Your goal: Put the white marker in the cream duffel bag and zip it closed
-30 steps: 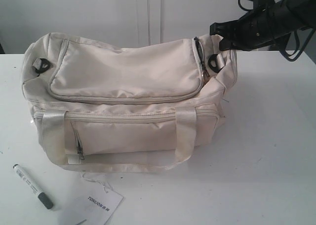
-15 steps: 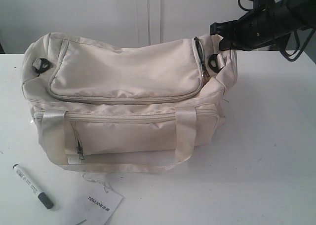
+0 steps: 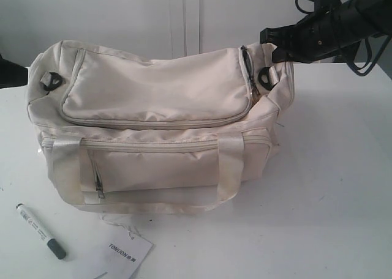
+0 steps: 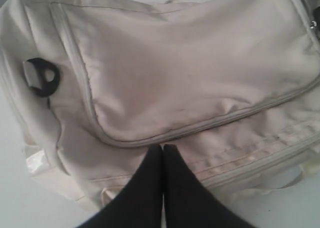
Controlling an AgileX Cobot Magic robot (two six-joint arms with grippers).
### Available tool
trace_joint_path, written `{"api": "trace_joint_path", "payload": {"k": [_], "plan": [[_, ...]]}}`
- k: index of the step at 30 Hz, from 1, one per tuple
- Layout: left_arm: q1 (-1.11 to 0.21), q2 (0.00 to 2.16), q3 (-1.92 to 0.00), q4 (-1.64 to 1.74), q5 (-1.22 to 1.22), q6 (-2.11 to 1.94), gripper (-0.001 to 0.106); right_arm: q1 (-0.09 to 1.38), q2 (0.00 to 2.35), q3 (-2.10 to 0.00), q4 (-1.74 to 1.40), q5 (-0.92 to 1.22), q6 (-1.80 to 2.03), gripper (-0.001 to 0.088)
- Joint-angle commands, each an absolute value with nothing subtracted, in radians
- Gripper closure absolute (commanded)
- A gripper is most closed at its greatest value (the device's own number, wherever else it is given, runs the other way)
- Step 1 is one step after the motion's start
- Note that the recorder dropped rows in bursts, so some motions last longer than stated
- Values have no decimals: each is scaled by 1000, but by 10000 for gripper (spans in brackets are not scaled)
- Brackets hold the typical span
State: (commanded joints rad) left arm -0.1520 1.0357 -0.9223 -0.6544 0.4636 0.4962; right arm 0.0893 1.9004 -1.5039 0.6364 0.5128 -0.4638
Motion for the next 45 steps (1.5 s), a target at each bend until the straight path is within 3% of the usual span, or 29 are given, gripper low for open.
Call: {"api": "trace_joint_path", "payload": {"k": [7,15,30,45], "plan": [[-170,1069,-931,-810,474,644,1053,89,1900,-1504,636,513,-464,868],[-288,1128,-931,-886,481,651,1053,89,1900,-1504,636,513,-464,868],[-297,1278,-1061,-1005,640,691,1053,89,1900,-1504,636,513,-464,868],[-596,1458,-1209,-1001,427,763,1053,89,1900,-1504,636,513,-464,868]]}}
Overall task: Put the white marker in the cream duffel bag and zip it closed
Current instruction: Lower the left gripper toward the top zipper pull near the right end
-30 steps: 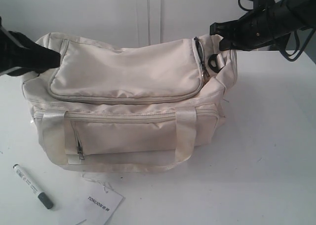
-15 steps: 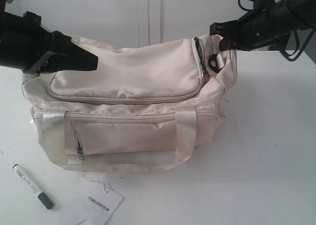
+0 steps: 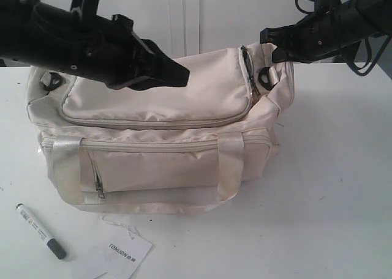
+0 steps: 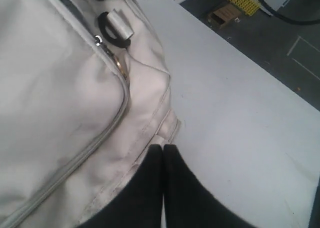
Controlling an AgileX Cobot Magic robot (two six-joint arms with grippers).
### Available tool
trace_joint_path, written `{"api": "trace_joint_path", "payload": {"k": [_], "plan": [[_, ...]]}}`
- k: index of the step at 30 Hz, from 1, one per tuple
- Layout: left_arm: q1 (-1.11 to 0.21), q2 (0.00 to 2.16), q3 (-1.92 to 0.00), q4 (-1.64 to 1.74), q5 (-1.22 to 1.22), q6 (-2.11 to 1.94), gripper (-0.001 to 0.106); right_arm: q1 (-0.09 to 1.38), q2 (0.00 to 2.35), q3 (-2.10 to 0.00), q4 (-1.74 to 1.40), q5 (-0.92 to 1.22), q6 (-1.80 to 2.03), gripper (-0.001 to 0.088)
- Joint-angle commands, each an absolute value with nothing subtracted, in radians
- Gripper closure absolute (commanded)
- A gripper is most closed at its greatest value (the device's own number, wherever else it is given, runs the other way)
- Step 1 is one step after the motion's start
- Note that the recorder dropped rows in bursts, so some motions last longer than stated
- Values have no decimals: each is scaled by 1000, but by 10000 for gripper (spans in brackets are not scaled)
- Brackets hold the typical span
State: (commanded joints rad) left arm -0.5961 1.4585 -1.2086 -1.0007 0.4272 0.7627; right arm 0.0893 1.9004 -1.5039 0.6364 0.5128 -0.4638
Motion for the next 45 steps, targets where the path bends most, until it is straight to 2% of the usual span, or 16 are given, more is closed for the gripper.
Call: {"api": "trace_joint_path", "payload": {"k": [9,25,37,39,45], "plan": [[-691,1600,-1349,-979,368,763,1053,89,1900,-1504,636,513,-464,868],[-712,1722,-1459,-987,347,758,1053,89,1900,-1504,636,513,-464,868],[-743,1781,-1467,-987,259,758,1053,89,1900,-1504,636,513,-464,868],[-752,1793,-1467,-987,255,758,1014,89,1900,-1504,636,513,-464,868],[-768,1825,-1467,-991,220,760,752,89,1900,-1504,636,513,-464,868]]}}
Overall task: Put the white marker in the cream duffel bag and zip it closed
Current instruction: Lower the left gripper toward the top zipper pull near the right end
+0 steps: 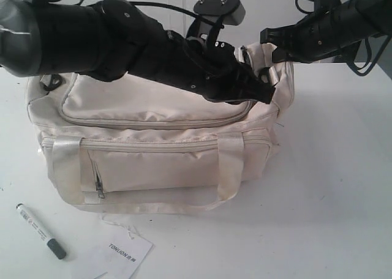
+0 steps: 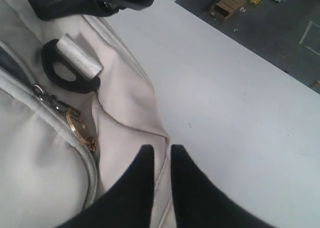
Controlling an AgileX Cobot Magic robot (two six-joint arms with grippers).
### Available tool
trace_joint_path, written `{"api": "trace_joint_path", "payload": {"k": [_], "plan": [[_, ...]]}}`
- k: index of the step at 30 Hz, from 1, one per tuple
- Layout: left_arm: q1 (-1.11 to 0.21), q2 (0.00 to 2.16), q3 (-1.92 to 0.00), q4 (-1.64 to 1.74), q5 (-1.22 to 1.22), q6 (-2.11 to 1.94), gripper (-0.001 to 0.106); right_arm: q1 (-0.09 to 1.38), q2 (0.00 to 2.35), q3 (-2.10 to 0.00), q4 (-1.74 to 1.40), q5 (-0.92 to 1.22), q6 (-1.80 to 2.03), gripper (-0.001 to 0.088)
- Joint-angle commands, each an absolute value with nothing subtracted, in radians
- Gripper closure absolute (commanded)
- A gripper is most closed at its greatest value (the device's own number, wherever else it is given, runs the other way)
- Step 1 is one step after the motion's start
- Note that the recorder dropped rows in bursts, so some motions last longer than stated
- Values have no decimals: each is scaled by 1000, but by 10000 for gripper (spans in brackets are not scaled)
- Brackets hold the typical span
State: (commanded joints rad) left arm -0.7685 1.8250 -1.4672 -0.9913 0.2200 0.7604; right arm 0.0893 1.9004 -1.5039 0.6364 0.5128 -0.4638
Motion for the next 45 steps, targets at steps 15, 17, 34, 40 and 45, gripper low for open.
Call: {"api": "trace_joint_path", "payload": {"k": [15,17,34,40,45], "plan": [[-771,1892,-1572,-1176,142,759,592,89,1900,-1504,636,513,-464,868],[-771,1904,-1583,-1176,142,759,644,89,1900,-1504,636,513,-464,868],[-752,1931,-1586,-1014,127,745,703,89,1900,-1504,636,513,-464,868],[-720,1933,-1586,-915,233,717,703,89,1900,-1504,636,513,-464,868],[-720,1933,-1603,-750,347,574,703,89,1900,-1504,636,513,-464,868]]}}
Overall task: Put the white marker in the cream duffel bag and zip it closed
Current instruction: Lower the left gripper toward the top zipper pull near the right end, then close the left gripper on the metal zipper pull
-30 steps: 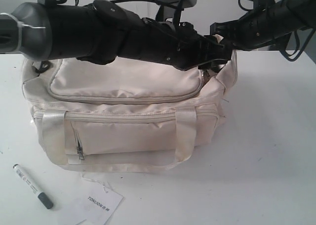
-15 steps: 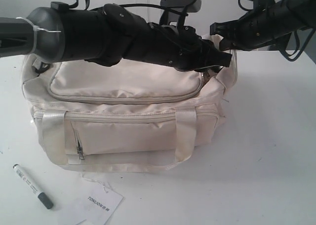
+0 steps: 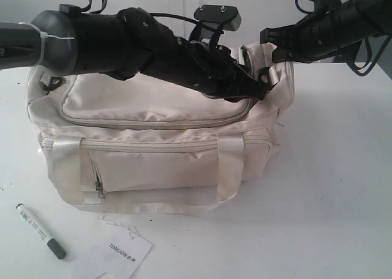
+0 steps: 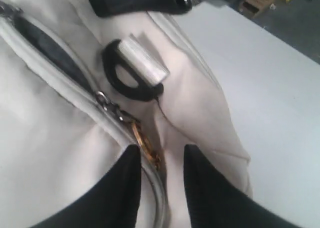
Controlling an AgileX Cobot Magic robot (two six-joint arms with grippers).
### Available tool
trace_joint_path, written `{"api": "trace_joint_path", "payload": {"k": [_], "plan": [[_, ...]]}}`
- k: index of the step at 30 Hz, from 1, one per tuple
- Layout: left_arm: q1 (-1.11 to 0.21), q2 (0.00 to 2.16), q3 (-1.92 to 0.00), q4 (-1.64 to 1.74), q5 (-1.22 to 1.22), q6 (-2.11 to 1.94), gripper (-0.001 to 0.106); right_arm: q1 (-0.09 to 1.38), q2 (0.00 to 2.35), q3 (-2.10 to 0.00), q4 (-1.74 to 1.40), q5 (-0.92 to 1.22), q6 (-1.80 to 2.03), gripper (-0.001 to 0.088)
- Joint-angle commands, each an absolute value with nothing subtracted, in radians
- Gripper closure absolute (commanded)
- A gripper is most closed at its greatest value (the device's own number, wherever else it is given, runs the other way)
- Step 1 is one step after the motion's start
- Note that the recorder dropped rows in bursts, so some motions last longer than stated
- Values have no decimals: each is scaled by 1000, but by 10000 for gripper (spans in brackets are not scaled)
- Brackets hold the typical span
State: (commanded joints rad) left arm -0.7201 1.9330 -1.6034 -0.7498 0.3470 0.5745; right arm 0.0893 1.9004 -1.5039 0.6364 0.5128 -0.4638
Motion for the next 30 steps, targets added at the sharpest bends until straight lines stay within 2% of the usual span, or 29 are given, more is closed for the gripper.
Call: {"api": "trace_joint_path", "payload": {"k": [8,16,23,30], "plan": [[-720,1933,-1729,-381,497,197,703,89,1900,-1504,636,513,-464,868],[-722,1964,-1831,-306,578,50,701,89,1900,-1504,636,513,-464,868],[-731,2012,-1886,-310,549,-40,459,89,1900,-1504,636,513,-464,868],[-775,2029,-1887,-297,436,-52,523,89,1900,-1504,636,513,-464,868]]}}
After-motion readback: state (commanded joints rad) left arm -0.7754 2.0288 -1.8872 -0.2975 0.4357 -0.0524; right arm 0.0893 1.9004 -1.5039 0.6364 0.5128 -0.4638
